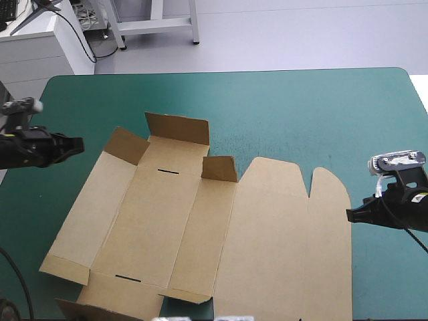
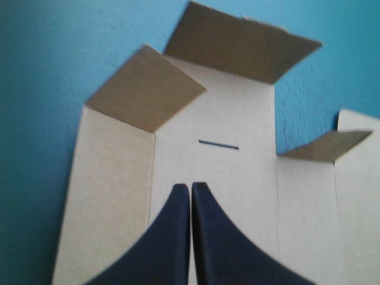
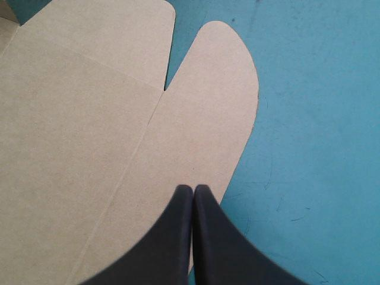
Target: Fold the box
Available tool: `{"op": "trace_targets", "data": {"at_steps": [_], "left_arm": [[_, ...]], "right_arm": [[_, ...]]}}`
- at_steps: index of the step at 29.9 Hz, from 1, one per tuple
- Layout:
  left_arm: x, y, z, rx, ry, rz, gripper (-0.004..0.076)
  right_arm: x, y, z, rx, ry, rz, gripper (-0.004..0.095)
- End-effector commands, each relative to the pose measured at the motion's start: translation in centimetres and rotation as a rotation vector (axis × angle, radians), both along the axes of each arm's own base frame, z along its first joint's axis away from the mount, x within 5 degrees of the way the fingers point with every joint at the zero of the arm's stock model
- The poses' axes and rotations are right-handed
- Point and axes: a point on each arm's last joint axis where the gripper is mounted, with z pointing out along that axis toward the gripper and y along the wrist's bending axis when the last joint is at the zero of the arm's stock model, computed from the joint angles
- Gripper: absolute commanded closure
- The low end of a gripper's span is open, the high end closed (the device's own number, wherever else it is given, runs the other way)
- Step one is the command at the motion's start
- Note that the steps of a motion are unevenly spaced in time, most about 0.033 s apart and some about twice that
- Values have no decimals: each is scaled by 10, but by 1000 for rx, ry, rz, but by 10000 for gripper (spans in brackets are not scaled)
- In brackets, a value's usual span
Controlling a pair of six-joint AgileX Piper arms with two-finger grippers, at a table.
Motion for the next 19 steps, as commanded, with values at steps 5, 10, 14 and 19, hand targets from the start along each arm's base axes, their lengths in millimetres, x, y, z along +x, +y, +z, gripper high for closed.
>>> {"op": "trace_targets", "data": {"at_steps": [5,10,14,19], "left_arm": [[-23,80,11,-124,-83,227,732],[-29,88,3,-35,-14,251,732],[-29,87,0,45,7,201,732],[-32,92,-4,105,53,229,722]], "right_arm": [[1,0,12,8,-81,-14,927],[2,1,12,10,-83,-12,927],[2,1,12,12,-84,-12,927],[2,1,12,16,-85,-18,927]]}}
